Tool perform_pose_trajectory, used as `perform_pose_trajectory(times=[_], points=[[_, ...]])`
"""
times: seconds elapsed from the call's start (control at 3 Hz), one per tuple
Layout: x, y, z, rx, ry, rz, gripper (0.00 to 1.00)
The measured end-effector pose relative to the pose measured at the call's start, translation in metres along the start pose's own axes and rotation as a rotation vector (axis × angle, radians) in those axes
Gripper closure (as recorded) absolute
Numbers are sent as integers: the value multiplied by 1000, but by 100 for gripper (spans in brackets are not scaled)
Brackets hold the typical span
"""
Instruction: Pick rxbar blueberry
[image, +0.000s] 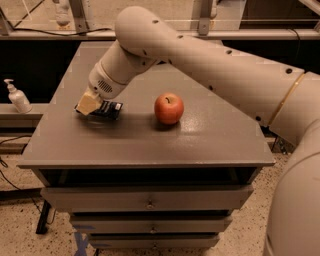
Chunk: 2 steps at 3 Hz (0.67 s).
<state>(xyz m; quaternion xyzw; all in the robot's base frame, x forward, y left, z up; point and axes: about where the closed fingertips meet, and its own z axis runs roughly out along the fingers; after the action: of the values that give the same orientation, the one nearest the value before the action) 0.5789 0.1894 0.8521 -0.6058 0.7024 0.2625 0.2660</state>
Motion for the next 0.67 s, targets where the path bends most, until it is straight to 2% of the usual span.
perform_pose_trajectory(times=[0.67], points=[[-61, -4, -50, 62, -82, -124, 100]])
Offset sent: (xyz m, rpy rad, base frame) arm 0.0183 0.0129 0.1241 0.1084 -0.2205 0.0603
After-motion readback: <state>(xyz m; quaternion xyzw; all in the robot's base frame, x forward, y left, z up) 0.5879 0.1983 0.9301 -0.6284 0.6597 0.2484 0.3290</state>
